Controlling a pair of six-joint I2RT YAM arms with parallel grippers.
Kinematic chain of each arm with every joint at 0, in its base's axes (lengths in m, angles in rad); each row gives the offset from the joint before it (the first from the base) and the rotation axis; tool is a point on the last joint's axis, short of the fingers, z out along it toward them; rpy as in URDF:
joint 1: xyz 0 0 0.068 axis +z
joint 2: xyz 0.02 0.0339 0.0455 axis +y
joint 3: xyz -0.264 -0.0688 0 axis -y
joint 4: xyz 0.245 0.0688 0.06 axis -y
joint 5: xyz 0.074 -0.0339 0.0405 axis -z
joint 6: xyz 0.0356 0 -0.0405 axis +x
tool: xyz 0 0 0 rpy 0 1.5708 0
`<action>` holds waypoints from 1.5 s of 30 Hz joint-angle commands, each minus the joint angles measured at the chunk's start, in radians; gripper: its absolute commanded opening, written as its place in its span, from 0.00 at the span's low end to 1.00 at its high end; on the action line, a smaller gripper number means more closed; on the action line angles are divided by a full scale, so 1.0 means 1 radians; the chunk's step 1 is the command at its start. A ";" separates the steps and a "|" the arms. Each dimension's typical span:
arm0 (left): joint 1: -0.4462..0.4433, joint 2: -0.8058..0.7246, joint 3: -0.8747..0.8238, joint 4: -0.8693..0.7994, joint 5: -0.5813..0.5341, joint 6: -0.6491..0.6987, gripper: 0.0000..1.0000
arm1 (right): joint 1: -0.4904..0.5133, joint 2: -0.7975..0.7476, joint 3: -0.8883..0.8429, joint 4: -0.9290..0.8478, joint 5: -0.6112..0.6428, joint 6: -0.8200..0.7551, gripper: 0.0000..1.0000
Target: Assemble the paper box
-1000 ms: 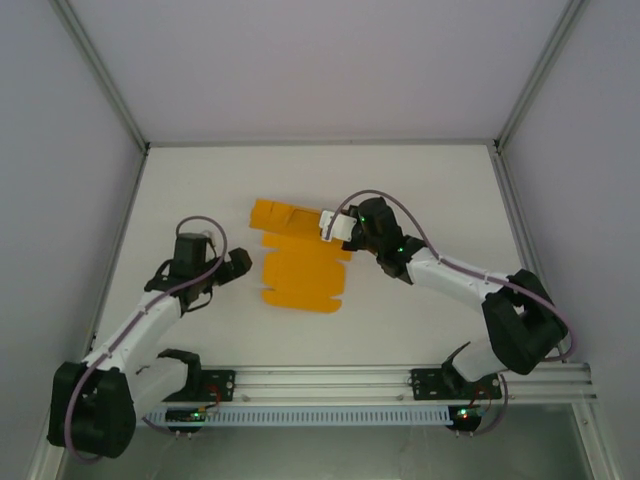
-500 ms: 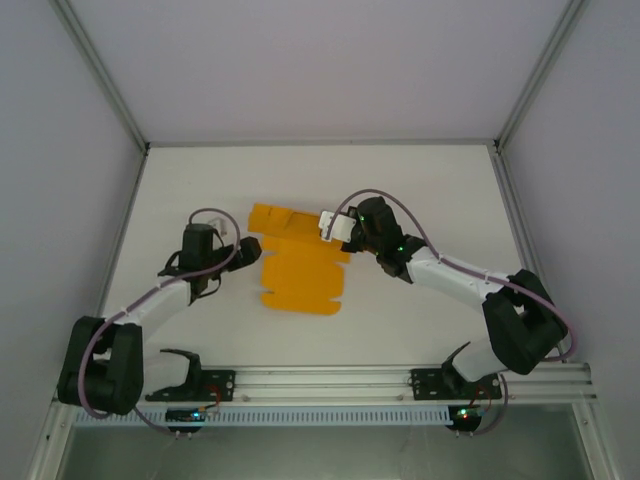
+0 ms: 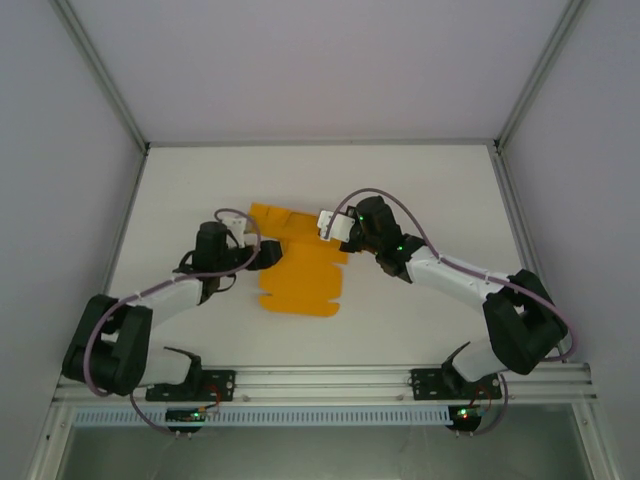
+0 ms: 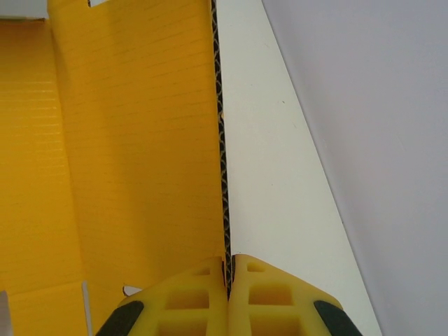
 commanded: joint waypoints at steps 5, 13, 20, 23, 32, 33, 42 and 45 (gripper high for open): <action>-0.020 0.087 -0.041 0.323 0.151 -0.096 0.73 | 0.003 -0.049 0.027 -0.005 -0.112 0.079 0.00; -0.027 0.120 -0.031 0.359 0.150 -0.137 0.25 | 0.001 -0.055 0.024 -0.003 -0.117 0.095 0.00; -0.037 0.117 -0.005 0.274 0.090 -0.172 0.05 | 0.009 -0.047 0.026 -0.009 -0.070 0.072 0.00; -0.039 0.123 0.010 0.236 0.063 -0.203 0.02 | 0.021 -0.041 0.022 -0.013 -0.029 0.026 0.00; -0.040 0.114 0.042 0.067 -0.018 -0.203 0.44 | 0.088 0.005 0.005 0.038 0.182 -0.150 0.00; -0.039 0.093 0.041 0.021 -0.042 -0.183 0.52 | 0.088 0.017 -0.001 0.057 0.206 -0.178 0.00; -0.025 -0.205 0.116 -0.421 -0.358 0.008 1.00 | 0.126 0.172 0.014 0.216 0.416 -0.436 0.00; 0.014 -0.227 0.193 -0.525 -0.436 0.015 1.00 | 0.136 0.204 -0.009 0.307 0.420 -0.486 0.00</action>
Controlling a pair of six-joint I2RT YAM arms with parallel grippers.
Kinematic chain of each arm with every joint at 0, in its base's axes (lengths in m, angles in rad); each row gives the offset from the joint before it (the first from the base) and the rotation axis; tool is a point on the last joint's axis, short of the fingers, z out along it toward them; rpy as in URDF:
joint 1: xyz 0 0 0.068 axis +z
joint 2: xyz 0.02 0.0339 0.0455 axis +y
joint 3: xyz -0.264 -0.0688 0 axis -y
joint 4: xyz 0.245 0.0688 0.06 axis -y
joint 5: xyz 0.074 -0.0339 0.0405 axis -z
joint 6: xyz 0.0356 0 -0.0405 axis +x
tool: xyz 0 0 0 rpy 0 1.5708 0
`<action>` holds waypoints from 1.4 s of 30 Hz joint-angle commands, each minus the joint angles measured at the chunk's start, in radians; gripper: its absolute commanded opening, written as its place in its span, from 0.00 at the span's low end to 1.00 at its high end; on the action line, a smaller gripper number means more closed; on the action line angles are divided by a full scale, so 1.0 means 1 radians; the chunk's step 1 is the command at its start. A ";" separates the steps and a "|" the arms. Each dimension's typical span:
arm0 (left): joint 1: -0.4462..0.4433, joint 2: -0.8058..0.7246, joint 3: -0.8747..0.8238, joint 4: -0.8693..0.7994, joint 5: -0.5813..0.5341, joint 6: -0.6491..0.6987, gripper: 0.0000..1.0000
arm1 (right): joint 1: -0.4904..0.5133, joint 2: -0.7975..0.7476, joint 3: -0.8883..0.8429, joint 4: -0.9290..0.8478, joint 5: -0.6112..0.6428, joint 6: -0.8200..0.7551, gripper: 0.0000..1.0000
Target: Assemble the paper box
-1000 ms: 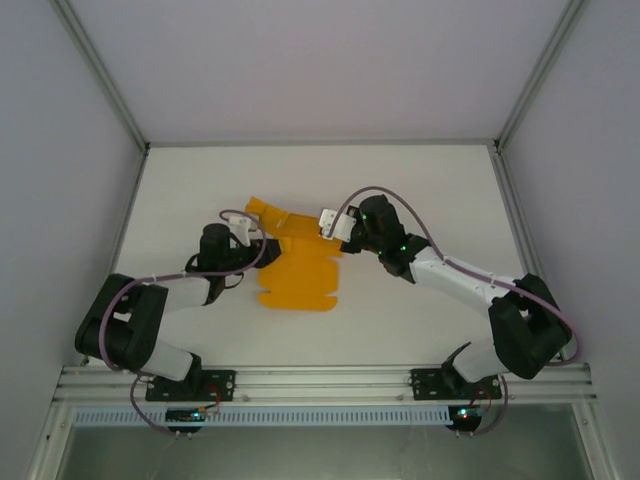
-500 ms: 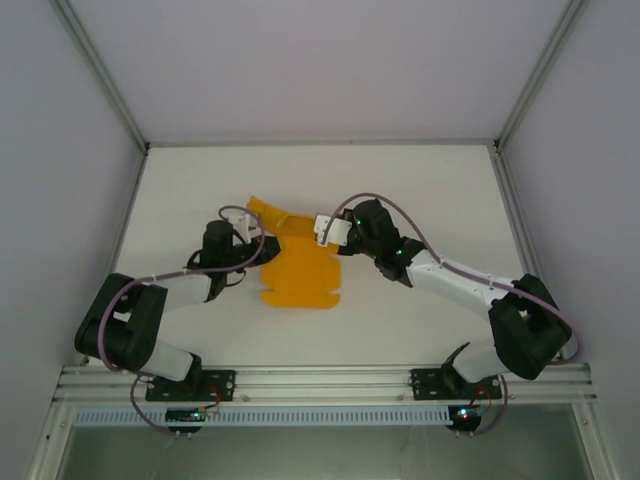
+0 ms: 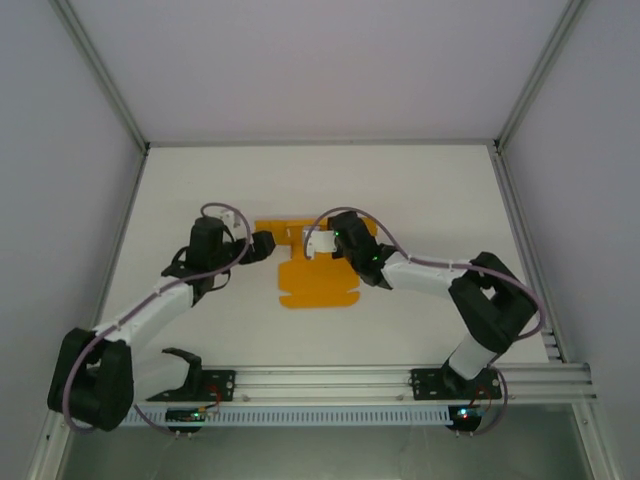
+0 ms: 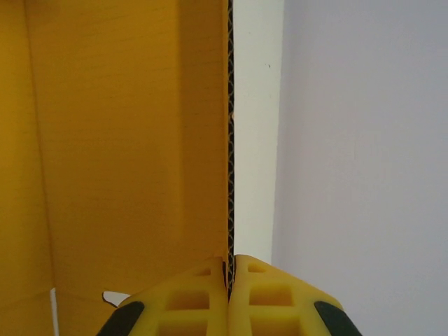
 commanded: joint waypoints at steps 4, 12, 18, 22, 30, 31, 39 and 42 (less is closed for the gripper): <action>0.122 0.039 0.155 -0.185 -0.131 0.043 1.00 | 0.019 0.063 -0.051 0.266 0.044 -0.153 0.02; 0.202 0.352 0.358 -0.172 -0.087 0.118 1.00 | 0.027 0.138 -0.135 0.565 0.037 -0.220 0.02; 0.209 0.565 0.477 -0.199 -0.015 0.147 1.00 | 0.028 0.124 -0.134 0.510 0.046 -0.189 0.03; 0.204 0.607 0.477 -0.208 0.098 0.162 0.91 | 0.025 0.112 -0.127 0.475 0.054 -0.168 0.02; 0.138 0.435 0.220 0.026 0.313 0.144 0.74 | 0.027 0.091 -0.118 0.425 0.075 -0.107 0.02; 0.123 0.420 0.197 0.045 0.317 0.147 0.72 | 0.028 0.090 -0.119 0.421 0.081 -0.109 0.02; 0.001 0.388 0.098 0.199 0.239 0.216 0.66 | 0.051 0.084 -0.120 0.409 0.124 -0.118 0.02; -0.014 0.387 0.052 0.261 0.190 0.235 0.63 | 0.064 0.085 -0.129 0.427 0.133 -0.132 0.02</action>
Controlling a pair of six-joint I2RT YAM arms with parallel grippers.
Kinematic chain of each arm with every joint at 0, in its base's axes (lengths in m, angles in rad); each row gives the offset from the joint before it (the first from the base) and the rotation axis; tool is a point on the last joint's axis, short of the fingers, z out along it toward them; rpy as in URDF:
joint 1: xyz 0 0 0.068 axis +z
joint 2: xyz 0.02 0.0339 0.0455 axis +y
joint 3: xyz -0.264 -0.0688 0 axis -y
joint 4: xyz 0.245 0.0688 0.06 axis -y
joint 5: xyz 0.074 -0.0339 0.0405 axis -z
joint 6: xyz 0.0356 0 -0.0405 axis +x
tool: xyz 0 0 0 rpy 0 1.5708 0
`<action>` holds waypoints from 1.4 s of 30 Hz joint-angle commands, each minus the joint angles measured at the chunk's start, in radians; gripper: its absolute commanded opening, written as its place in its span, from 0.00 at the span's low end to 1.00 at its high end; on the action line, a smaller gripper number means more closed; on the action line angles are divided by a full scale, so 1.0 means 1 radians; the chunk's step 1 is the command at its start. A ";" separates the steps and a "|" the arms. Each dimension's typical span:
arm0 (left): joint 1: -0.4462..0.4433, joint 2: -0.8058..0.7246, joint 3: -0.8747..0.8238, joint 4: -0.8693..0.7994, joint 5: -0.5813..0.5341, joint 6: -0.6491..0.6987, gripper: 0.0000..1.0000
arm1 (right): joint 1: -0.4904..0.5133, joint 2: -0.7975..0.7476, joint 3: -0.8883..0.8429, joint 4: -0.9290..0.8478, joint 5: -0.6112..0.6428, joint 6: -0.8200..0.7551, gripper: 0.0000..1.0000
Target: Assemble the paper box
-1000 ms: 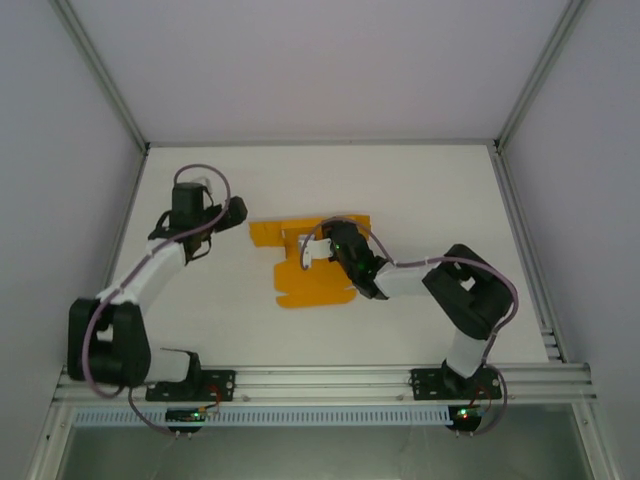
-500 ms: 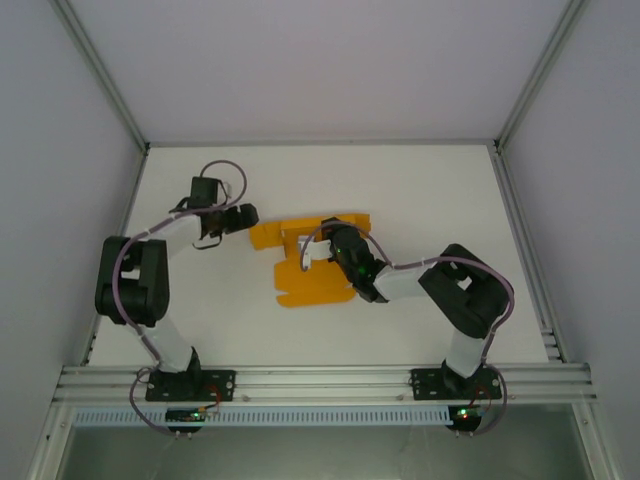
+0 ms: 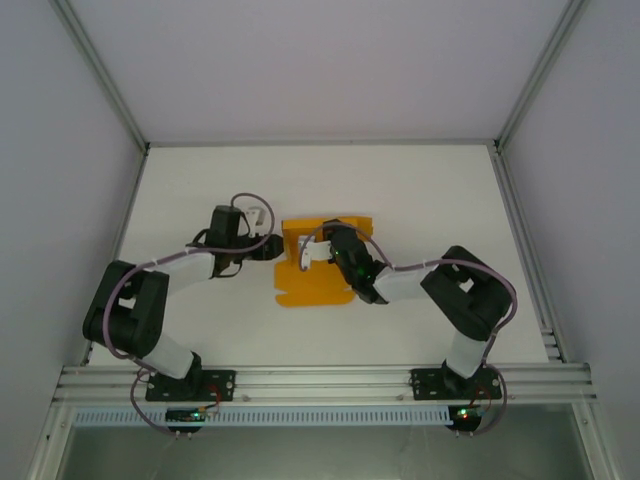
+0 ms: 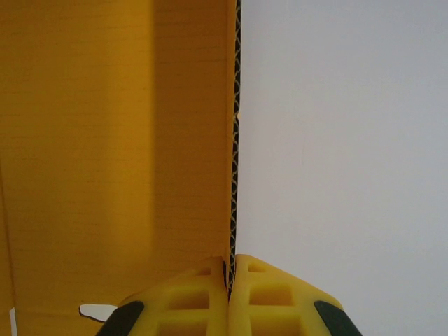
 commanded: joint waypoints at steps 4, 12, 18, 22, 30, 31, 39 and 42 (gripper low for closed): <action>-0.027 -0.051 -0.134 0.235 -0.070 0.042 0.62 | 0.042 -0.024 -0.022 0.038 0.061 -0.028 0.01; -0.079 -0.054 -0.262 0.498 -0.071 0.094 0.61 | 0.098 0.031 -0.105 0.253 0.119 -0.110 0.00; -0.096 -0.045 -0.258 0.521 -0.094 0.110 0.61 | 0.127 0.103 -0.118 0.311 0.175 -0.170 0.00; -0.113 -0.023 -0.250 0.544 -0.144 0.120 0.59 | 0.134 0.081 -0.117 0.259 0.175 -0.112 0.00; -0.131 0.068 -0.205 0.648 -0.209 0.118 0.49 | 0.124 0.025 -0.103 0.013 0.127 0.018 0.00; -0.138 0.078 -0.193 0.648 -0.215 0.116 0.47 | 0.122 0.018 -0.096 -0.029 0.118 0.040 0.00; -0.170 0.146 -0.142 0.647 -0.364 0.090 0.08 | 0.095 -0.037 -0.045 -0.263 0.046 0.171 0.00; -0.184 0.175 -0.125 0.618 -0.479 0.062 0.00 | 0.095 -0.038 -0.031 -0.286 0.044 0.188 0.00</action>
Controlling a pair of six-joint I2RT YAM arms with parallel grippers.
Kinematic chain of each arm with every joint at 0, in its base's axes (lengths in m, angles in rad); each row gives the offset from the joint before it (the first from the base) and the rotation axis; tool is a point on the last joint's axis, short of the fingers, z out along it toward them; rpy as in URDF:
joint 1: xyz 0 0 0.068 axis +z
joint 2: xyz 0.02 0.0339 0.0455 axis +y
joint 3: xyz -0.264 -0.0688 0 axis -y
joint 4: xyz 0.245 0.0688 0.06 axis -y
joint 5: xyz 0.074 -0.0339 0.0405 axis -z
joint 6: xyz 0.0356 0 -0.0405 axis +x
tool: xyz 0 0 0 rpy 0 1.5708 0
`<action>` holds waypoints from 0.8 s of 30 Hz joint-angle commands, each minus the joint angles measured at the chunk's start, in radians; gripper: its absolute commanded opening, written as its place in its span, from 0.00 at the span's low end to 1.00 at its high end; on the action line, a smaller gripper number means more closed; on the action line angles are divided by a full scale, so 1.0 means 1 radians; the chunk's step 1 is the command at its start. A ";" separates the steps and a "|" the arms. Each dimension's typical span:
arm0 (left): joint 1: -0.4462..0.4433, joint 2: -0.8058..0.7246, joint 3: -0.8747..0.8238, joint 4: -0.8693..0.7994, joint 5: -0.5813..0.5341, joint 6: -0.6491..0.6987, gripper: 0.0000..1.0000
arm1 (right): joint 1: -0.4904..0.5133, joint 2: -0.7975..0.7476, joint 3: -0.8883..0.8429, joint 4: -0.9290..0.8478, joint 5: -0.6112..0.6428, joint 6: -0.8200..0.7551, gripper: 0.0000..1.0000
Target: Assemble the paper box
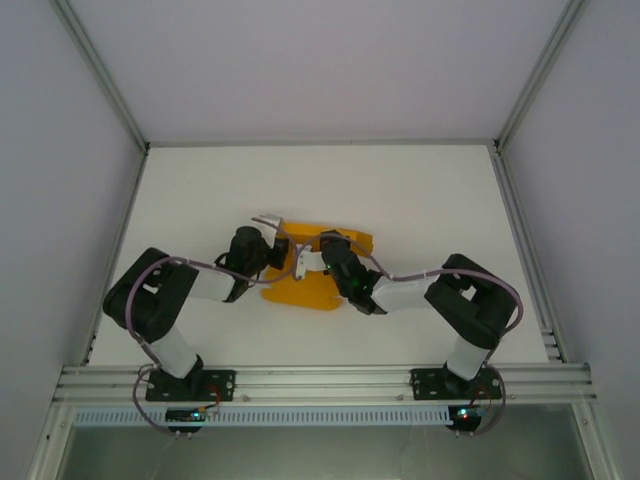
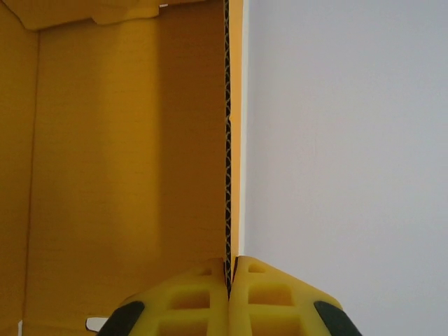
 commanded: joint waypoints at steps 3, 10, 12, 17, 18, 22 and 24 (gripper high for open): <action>-0.024 0.065 0.046 -0.011 -0.297 -0.108 0.00 | 0.000 0.010 -0.002 -0.189 -0.065 0.080 0.00; -0.096 0.155 0.114 -0.130 -0.623 -0.177 0.00 | -0.001 0.014 0.020 -0.267 -0.064 0.166 0.00; -0.108 0.177 0.121 -0.129 -0.668 -0.183 0.00 | -0.001 0.017 0.024 -0.289 -0.063 0.186 0.00; -0.109 0.183 0.120 -0.104 -0.531 -0.118 0.00 | -0.008 0.016 0.026 -0.304 -0.071 0.210 0.00; -0.109 0.181 0.115 -0.094 -0.517 -0.114 0.00 | -0.011 0.013 0.025 -0.303 -0.073 0.212 0.00; -0.110 0.170 0.110 -0.089 -0.455 -0.091 0.20 | -0.019 0.006 0.033 -0.318 -0.081 0.211 0.00; -0.109 0.160 0.108 -0.095 -0.444 -0.093 0.24 | -0.019 0.005 0.038 -0.327 -0.086 0.211 0.00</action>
